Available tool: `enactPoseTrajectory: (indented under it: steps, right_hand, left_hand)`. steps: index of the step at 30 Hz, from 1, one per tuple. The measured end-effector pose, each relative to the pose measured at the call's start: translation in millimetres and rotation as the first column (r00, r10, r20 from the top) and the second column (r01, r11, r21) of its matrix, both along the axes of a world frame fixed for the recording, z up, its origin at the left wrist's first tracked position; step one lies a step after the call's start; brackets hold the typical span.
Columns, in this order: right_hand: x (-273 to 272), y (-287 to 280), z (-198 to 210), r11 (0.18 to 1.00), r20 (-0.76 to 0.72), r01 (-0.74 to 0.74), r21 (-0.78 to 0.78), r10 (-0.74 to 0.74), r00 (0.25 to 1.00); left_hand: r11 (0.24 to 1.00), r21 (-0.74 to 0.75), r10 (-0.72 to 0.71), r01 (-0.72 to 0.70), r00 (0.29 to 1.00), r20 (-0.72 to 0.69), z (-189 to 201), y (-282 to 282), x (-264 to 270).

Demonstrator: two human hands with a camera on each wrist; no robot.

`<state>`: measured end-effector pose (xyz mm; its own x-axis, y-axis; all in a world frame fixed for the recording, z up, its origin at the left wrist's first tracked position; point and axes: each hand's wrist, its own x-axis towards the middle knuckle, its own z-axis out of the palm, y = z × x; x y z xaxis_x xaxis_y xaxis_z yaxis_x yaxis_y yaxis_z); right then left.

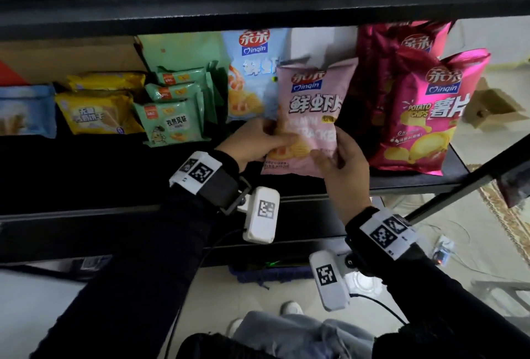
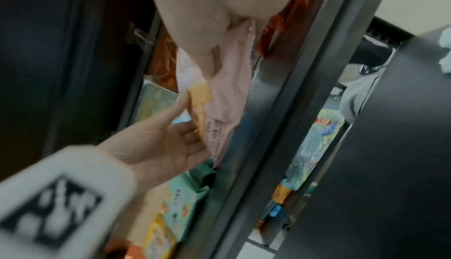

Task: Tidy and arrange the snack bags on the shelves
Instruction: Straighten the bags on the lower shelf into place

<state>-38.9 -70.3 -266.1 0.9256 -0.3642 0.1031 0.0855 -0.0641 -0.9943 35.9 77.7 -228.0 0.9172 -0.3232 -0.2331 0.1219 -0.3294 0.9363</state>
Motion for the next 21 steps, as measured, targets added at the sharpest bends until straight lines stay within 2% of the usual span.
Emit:
enactPoseTrajectory:
  steps: [5, 10, 14, 17, 21]
  right_hand:
    - [10.5, 1.8, 1.0, 0.999, 0.024, -0.034, 0.014, 0.034, 0.999]
    - [48.6, 16.7, 10.0, 0.965, -0.034, -0.185, 0.188, 0.194, 0.98]
    - [80.0, 33.7, 19.1, 0.942, -0.092, -0.312, 0.123, 0.324, 0.942]
    - [94.7, 42.1, 20.5, 0.922, -0.175, -0.352, 0.159, 0.377, 0.909]
    - [104.8, 44.8, 15.2, 0.896, -0.162, -0.366, 0.252, 0.412, 0.897]
  left_hand:
    - [0.99, -0.023, 0.141, -0.139, 0.972, 0.188, -5.8, 12.9, -2.7]
    - [0.967, -0.008, 0.24, -0.254, 0.904, 0.354, -1.2, 39.7, 7.4]
    - [0.949, -0.099, 0.315, -0.3, 0.923, 0.22, 3.8, 51.2, 24.3]
    - [0.934, -0.183, 0.336, -0.307, 0.928, 0.159, 6.3, 47.8, 36.6]
    - [0.948, -0.258, 0.21, -0.187, 0.975, 0.067, 3.1, 45.9, 45.4]
